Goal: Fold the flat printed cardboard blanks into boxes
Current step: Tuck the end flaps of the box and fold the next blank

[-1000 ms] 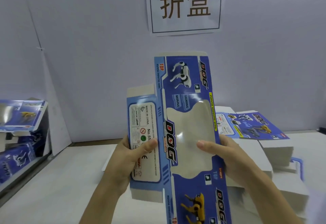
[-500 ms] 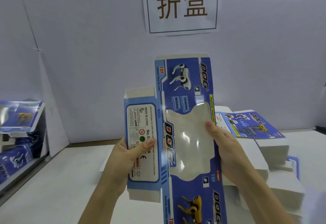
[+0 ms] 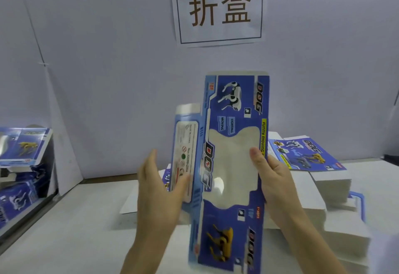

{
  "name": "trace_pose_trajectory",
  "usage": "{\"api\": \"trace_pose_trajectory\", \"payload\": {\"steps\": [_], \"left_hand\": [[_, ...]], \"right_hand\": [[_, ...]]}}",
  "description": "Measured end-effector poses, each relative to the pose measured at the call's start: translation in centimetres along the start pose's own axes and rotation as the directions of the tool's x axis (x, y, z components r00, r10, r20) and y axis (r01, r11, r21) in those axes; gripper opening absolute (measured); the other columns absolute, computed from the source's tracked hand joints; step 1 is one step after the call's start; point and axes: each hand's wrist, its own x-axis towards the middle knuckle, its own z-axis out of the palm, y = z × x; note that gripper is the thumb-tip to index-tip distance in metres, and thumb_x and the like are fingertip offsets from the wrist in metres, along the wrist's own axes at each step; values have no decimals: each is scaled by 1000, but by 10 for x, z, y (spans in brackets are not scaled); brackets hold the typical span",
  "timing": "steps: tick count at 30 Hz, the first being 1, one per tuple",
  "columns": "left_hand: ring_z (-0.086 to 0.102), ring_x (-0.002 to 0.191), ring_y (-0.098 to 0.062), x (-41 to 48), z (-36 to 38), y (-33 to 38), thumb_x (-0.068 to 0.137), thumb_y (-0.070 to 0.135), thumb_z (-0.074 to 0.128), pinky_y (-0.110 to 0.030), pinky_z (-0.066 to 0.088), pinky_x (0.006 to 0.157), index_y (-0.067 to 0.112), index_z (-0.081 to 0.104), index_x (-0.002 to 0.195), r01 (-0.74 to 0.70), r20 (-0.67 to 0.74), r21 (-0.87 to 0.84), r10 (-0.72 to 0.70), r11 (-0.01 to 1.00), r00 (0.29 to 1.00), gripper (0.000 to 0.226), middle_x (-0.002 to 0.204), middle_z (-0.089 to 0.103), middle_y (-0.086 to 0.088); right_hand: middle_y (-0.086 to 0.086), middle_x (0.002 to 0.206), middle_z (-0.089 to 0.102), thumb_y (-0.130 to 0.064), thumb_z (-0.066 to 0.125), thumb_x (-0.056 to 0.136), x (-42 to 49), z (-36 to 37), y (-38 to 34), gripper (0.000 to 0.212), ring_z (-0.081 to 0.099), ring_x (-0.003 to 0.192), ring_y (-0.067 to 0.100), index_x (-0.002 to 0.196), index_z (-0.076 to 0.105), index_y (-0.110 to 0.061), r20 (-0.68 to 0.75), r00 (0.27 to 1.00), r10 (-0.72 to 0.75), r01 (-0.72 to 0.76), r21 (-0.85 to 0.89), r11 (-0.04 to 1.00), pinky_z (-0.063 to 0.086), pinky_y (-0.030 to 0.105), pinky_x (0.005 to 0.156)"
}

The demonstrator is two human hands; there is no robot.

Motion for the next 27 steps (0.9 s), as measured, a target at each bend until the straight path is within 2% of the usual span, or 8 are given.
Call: {"api": "trace_pose_trajectory", "payload": {"steps": [3,6,9,14,17,21,25,27], "left_hand": [[29,126,12,-16,8,12,74,60,52,10,30,78,42,32,141,-311,9,53,311,949,950,72,144,31,16],[6,122,34,-27,14,24,58,81,57,12,26,76,63,6,137,-178,201,-142,205,974,958,95,148,4,35],[29,137,7,-23,15,20,60,71,72,-7,41,91,55,6,146,-74,229,-309,149,948,962,109,153,19,26],[72,87,-15,-5,3,9,82,41,52,-24,58,61,29,57,118,41,185,-501,61,864,981,39,99,73,7],[73,79,-17,0,-6,3,86,38,49,-25,57,52,29,59,104,21,126,-523,53,852,991,23,88,75,5],[73,78,-22,5,-19,-3,82,40,51,-30,59,54,24,61,105,46,129,-617,43,785,991,30,92,74,-3],[72,75,-22,13,-19,-5,87,35,55,-33,60,60,20,63,105,150,261,-630,27,762,965,24,90,74,-8],[72,66,-20,9,-12,-7,97,31,47,-30,58,60,10,64,96,215,435,-551,58,806,899,27,78,74,-11]], "right_hand": [[3,97,75,-46,57,83,-5,15,3,31,73,89,23,103,69,-26,42,993,-106,106,-4,994,59,29,61],[-8,104,74,-50,59,89,-13,28,2,21,70,98,10,102,72,-40,222,960,-172,183,-31,983,56,20,72],[-12,124,65,-51,50,91,-19,32,3,42,57,120,6,123,65,-29,371,907,-200,273,-156,949,50,15,88],[-3,120,68,-28,56,92,-9,21,4,31,64,111,10,122,63,-22,342,930,-138,205,-169,964,54,19,73],[0,120,65,-17,56,92,-1,13,5,31,66,101,3,120,58,-29,177,973,-150,183,-188,965,56,20,63],[-16,134,49,-48,64,72,7,0,6,72,54,109,-10,139,39,-39,13,994,-105,104,-309,945,50,6,65],[2,125,66,-55,68,77,10,-8,6,64,68,107,23,134,49,-33,187,978,86,-84,-17,996,58,35,79],[4,115,71,-51,66,78,8,-3,9,50,69,103,26,124,59,-32,280,954,106,-128,61,990,59,36,77]]}}
